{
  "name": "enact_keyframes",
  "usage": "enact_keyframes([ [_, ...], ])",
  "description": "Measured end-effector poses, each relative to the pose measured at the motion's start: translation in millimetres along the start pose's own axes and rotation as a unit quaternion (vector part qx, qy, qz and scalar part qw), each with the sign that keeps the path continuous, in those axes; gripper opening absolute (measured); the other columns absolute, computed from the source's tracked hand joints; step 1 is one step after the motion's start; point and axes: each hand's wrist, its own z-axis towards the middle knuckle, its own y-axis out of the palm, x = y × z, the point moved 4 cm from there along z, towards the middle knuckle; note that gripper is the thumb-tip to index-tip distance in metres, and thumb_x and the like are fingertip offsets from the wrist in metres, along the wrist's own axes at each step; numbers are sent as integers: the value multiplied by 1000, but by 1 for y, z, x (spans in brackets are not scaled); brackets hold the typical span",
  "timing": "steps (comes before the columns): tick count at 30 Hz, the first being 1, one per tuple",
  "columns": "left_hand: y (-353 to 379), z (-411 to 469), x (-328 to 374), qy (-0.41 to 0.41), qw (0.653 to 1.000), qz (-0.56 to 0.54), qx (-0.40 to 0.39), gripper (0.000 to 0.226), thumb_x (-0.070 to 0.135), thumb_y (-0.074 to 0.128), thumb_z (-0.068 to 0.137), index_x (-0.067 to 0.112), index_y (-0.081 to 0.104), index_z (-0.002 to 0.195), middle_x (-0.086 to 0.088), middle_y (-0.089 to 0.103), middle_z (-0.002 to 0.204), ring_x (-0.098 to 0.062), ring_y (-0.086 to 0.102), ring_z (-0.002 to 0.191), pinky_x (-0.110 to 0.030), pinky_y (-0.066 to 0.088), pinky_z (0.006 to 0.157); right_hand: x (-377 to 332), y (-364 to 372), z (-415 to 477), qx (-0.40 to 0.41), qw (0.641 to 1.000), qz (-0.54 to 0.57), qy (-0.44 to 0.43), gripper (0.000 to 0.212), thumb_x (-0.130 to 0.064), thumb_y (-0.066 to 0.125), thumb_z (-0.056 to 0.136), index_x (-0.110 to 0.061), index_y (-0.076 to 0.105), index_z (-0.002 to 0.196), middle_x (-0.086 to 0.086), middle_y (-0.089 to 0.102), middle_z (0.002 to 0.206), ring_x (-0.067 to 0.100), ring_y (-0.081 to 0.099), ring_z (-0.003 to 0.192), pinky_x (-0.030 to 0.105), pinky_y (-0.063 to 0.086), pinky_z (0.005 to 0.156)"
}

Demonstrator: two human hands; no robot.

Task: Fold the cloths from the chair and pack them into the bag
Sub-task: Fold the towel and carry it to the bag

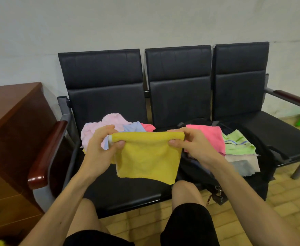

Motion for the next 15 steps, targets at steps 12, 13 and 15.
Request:
enact_keyframes([
  [12, 99, 28, 28, -207, 946, -250, -22, 20, 44, 55, 97, 32, 60, 112, -3, 71, 109, -20, 70, 96, -45, 56, 79, 27, -20, -48, -9, 953, 273, 128, 42, -16, 71, 70, -24, 61, 109, -6, 77, 99, 13, 73, 92, 27, 59, 72],
  [13, 121, 17, 19, -302, 894, -322, -77, 32, 50, 52, 96, 27, 61, 117, -8, 72, 111, -26, 70, 97, -45, 55, 79, 29, -29, -50, 1, 948, 288, 135, 41, -18, 71, 70, -25, 61, 109, -6, 77, 98, 15, 73, 92, 29, 60, 73],
  [15, 168, -6, 11, -407, 793, -397, -219, 54, 58, 49, 92, 19, 61, 127, -15, 70, 120, -36, 68, 108, -50, 50, 91, 39, -54, -55, 38, 936, 312, 159, 37, -21, 70, 72, -25, 61, 108, -2, 77, 98, 20, 74, 93, 37, 60, 79],
])
